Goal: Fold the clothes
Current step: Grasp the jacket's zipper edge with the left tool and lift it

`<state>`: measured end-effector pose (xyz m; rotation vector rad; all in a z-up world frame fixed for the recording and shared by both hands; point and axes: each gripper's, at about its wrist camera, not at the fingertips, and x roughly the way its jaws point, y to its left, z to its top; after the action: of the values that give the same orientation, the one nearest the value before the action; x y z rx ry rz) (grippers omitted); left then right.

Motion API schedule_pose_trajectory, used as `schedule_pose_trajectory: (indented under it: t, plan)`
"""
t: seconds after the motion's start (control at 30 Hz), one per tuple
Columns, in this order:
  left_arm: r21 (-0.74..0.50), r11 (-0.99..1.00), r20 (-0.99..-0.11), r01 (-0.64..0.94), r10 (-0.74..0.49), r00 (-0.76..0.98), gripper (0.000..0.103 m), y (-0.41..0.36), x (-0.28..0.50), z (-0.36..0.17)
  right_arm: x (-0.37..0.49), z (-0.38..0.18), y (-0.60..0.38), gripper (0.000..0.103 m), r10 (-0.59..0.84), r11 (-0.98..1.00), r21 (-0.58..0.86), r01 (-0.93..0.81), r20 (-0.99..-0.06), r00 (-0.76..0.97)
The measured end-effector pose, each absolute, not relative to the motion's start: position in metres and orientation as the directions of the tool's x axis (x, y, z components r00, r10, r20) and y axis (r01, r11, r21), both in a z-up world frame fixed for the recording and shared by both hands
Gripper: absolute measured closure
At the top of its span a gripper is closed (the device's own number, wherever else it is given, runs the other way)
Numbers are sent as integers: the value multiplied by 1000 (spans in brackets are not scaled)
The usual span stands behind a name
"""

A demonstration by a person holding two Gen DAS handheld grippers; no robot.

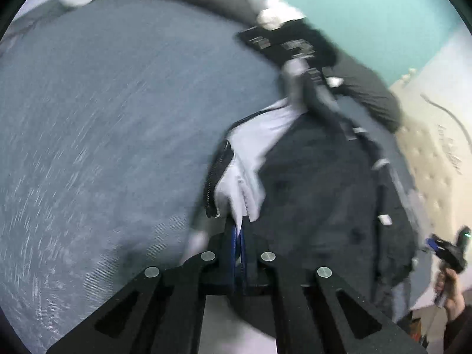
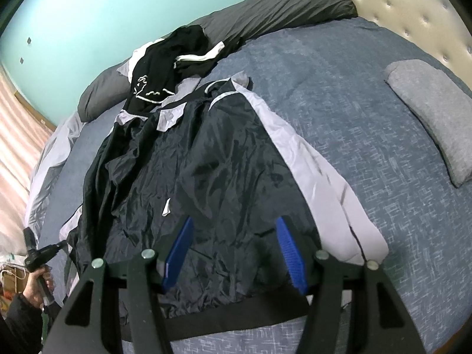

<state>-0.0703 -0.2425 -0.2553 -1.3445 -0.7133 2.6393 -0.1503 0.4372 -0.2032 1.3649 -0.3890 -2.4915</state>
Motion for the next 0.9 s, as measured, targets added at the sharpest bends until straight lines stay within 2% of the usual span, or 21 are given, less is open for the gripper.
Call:
schedule_pose_trajectory:
  t: [0.23,0.37,0.43,0.53,0.7,0.9]
  plan:
    - [-476,-866,-656,-152,465,-594,101,-120,-97,-183,-146,-197,446,43,-382,-914,395,94,-756,-532]
    - [-452,-829,-649,-328,558,-517,101,-30,-97,-155,-141,-186,452,43,-384,-913,393,109,-741,-550]
    - [-436,-804,-673,-404,589,-447,101,18,-94,-156,-139,-182,458,43,-385,-911,399,102,-735,-559]
    - [-418,-802,-746,-427,572,-343,101,65,-93,-181,-137,-177,466,43,-388,-906,412,94,-723,-572]
    - [-445,-793,-800,-417,561,-213,101,102,-82,-227,-132,-174,475,43,-398,-898,430,90,-709,-582]
    - [-426,-807,-820,-409,535,-203,96,92,-67,-223,-130,-175,473,43,-395,-903,418,97,-719,-572]
